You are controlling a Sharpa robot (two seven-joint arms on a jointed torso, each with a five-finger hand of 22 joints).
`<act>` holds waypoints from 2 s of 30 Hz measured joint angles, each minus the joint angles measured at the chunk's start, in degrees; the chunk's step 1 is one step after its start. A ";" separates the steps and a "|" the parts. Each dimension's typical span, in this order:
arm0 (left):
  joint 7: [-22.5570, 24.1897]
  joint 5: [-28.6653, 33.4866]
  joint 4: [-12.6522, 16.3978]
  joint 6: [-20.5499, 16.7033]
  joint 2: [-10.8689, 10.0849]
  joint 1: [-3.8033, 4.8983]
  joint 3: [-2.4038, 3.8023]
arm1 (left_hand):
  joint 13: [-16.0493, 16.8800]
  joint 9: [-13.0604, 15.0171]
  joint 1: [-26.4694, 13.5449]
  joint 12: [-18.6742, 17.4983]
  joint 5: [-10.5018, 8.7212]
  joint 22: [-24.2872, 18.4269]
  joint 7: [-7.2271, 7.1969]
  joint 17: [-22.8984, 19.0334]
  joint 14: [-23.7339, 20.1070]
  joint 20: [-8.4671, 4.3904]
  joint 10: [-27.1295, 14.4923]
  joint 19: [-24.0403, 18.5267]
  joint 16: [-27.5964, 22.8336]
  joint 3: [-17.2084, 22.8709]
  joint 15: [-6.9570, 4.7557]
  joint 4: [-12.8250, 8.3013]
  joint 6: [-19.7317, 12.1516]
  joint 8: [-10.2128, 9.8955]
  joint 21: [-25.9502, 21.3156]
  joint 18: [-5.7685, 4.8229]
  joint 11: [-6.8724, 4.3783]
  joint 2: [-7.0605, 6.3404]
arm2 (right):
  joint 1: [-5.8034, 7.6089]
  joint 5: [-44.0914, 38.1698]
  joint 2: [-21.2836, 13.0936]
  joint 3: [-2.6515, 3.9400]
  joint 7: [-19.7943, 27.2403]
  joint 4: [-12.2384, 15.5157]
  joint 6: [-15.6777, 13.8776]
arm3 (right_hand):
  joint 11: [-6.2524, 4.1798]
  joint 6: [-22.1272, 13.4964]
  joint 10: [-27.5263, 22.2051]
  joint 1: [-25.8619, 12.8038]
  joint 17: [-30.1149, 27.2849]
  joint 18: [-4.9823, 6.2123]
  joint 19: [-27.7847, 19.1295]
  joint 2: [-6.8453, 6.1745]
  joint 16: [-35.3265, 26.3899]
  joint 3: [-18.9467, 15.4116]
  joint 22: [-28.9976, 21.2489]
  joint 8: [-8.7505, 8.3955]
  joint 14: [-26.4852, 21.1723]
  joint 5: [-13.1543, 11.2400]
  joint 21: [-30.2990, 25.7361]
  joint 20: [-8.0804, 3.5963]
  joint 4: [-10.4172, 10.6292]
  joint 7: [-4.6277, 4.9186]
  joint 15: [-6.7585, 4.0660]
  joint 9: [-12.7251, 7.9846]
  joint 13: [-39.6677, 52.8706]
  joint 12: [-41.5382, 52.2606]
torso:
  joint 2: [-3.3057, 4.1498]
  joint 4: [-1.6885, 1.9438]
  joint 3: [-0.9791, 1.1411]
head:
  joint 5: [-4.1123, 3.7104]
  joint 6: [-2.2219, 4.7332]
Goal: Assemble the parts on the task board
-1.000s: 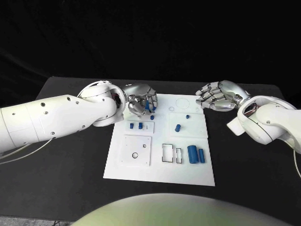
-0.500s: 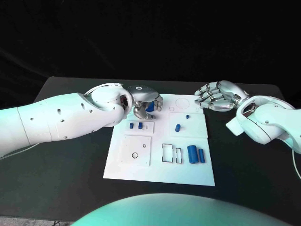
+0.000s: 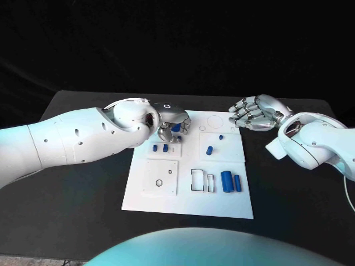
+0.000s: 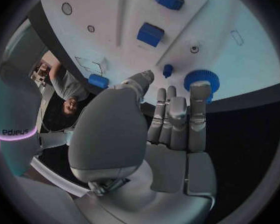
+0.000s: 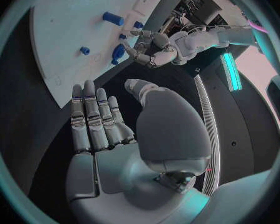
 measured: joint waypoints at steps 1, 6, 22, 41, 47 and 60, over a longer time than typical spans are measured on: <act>-0.04 -0.18 -0.16 0.30 0.12 0.00 0.00 | 0.00 0.00 0.12 0.00 0.00 0.14 0.00 0.09 0.00 0.00 0.00 0.00 0.03 0.00 0.00 0.00 0.00 0.00 0.23 0.00 0.00 0.12 | 0.00 0.00 0.00 0.00 0.00 0.00 0.00 | 0.00 0.00 0.00 0.00 -0.03 0.00 0.00 0.00 0.00 0.00 0.00 0.00 0.00 0.00 0.00 0.00 0.00 0.00 0.00 0.00 0.00 0.00 | 0.00 0.00 0.00 | 0.00 0.00; -0.26 -0.72 -0.82 1.34 0.52 -0.01 0.00 | -0.48 0.00 0.62 -0.31 0.90 0.43 0.30 0.33 0.00 0.00 0.83 0.00 0.98 0.00 0.00 0.00 0.72 -0.66 1.26 0.00 0.23 0.62 | 0.00 0.00 0.00 0.00 0.00 0.00 0.00 | 0.00 0.00 0.00 0.00 -0.04 0.00 0.00 0.00 0.00 0.00 0.00 0.00 0.00 0.00 0.00 0.00 0.00 0.00 0.00 0.00 0.00 0.00 | 0.01 -0.01 0.00 | -0.13 0.00; -0.89 -1.42 -3.42 3.37 2.30 -0.28 -0.02 | -1.60 0.00 1.91 -1.33 3.55 0.42 0.71 2.27 1.53 0.40 4.40 0.40 4.25 3.19 0.31 -1.26 3.99 -2.57 4.11 0.00 0.31 1.60 | 0.00 0.00 -0.05 0.00 0.00 0.08 0.05 | 0.00 0.00 0.00 0.00 -0.14 0.00 0.00 0.00 -0.22 0.00 -0.13 0.23 0.00 0.00 0.00 0.00 0.00 0.00 0.00 -0.09 -0.13 0.00 | 0.03 -0.02 0.02 | -0.22 0.00; -0.97 -0.76 -4.76 3.98 3.17 -0.55 -0.04 | -1.81 0.01 1.91 -1.93 3.54 0.41 0.71 2.25 1.72 0.40 4.81 0.40 4.91 3.75 0.52 -1.84 3.99 -3.46 4.44 -0.13 0.29 1.60 | 0.01 0.05 -0.01 0.00 0.11 0.17 0.06 | 0.00 0.00 0.00 0.00 -0.20 0.00 0.01 0.00 -0.22 0.16 -0.39 0.46 0.00 0.00 0.00 0.00 -0.16 0.00 0.00 -0.15 -0.33 0.00 | -0.01 0.04 0.01 | -0.54 0.00; -0.82 -0.28 -4.76 3.95 3.28 -0.63 -0.06 | -1.84 0.16 2.00 -1.99 3.08 0.41 0.51 2.83 2.22 0.61 6.01 0.61 5.84 4.55 0.87 -2.63 5.01 -3.65 5.25 -0.90 -0.05 1.70 | 0.01 0.07 0.01 0.00 0.12 0.16 0.07 | 0.00 0.00 0.00 -0.01 -0.26 0.00 0.01 0.01 -0.22 0.16 -0.39 0.45 0.00 0.00 0.00 0.00 -0.16 0.00 0.00 -0.15 -0.33 0.00 | -0.01 0.04 -0.01 | -0.51 0.00; -0.69 0.51 -4.83 3.84 3.32 -0.75 -0.11 | -1.84 0.84 2.92 -2.61 -0.85 0.40 1.24 5.83 5.75 1.04 9.27 2.26 8.57 7.49 1.24 -5.58 7.58 -4.69 9.45 -0.89 0.24 3.84 | 0.00 0.14 0.29 0.00 0.14 -0.03 0.06 | 0.00 0.00 0.00 -0.23 -0.34 0.00 0.01 0.23 -0.22 0.16 -0.59 0.68 0.00 0.00 0.00 0.00 -0.15 0.00 0.00 -0.14 -0.50 0.00 | -0.04 0.02 0.01 | -0.77 0.00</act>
